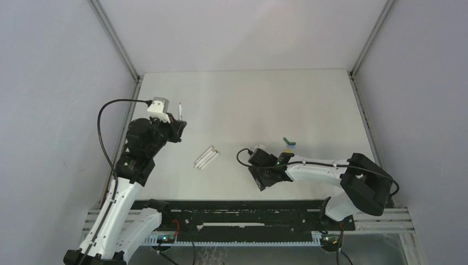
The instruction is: Insert the pens into the pen caps
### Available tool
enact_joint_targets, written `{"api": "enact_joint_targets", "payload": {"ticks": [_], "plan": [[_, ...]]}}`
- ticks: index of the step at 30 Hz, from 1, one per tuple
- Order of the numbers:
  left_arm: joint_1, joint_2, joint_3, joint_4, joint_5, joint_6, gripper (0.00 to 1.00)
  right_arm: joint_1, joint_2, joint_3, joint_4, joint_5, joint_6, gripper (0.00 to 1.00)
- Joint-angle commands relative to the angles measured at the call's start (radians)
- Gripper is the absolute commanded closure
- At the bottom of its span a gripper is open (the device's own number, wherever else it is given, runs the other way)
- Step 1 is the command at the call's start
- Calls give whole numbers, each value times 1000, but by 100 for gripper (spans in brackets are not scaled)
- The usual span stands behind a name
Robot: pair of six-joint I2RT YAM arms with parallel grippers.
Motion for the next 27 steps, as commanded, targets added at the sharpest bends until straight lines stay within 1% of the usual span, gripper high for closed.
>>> {"api": "enact_joint_targets", "payload": {"ticks": [1,6,22,27], "plan": [[6,-18,40,20,-5,19,100,11,6,39,-22,77,7,43],[6,-18,42,21,-5,17,100,5,15,51,-47,120,2,44],[6,-20,42,24,2,11,100,-67,80,85,20,139,13,51],[7,-29,37,31,7,5,100,-97,98,112,25,141,39,54]]}}
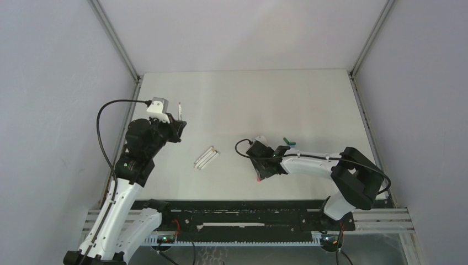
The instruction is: Insert the pens into the pen caps
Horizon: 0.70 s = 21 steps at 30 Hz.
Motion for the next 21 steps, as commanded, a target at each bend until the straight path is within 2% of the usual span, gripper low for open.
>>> {"api": "enact_joint_targets", "payload": {"ticks": [1,9,14,21], "plan": [[6,-23,36,31,9,6,100,-30,19,44,13,26,44,54],[7,-32,34,34,7,1,100,-31,-85,89,-26,-25,132,54],[7,-38,31,34,12,-5,100,-11,-55,112,-32,-33,229,53],[7,-46,26,37,26,-14,100,19,-6,114,-37,-11,286,53]]}}
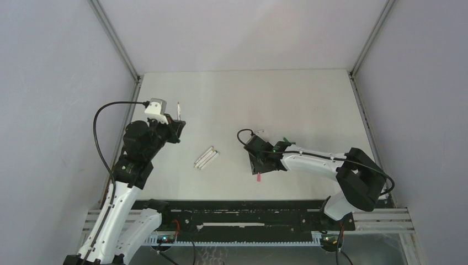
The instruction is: Insert the pens into the pen caps
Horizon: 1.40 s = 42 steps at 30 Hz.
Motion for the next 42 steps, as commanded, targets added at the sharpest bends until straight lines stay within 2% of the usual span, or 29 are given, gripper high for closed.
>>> {"api": "enact_joint_targets", "payload": {"ticks": [1,20,28,33,36,42], "plan": [[7,-19,26,37,23,-12,100,22,30,25,-8,25,71,54],[6,-29,20,44,39,-29,100,53,109,25,5,22,110,69],[6,-30,18,47,43,-55,100,60,122,26,-15,34,135,83],[6,-38,13,49,43,-145,100,63,100,21,-22,35,150,100],[6,-71,-42,106,53,-222,100,57,70,21,-21,28,148,100],[1,-85,-221,370,115,-386,100,43,-40,20,-9,42,84,100]]}}
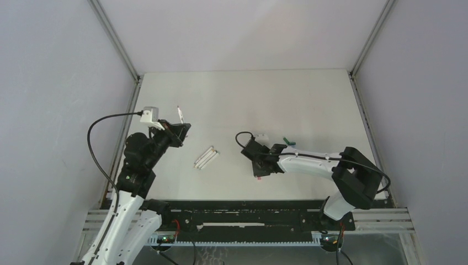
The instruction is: Insert the pens into the pen caps
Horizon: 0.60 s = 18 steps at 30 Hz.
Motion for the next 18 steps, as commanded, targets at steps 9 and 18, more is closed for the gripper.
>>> {"api": "enact_joint_targets", "payload": {"ticks": [9,18], "plan": [[-167,36,-152,357,138,-157,100,-161,-279,19,241,-162,-137,100],[-353,122,-175,490,241,-197,100,-202,-475,4,495,-206,-89,100]]}}
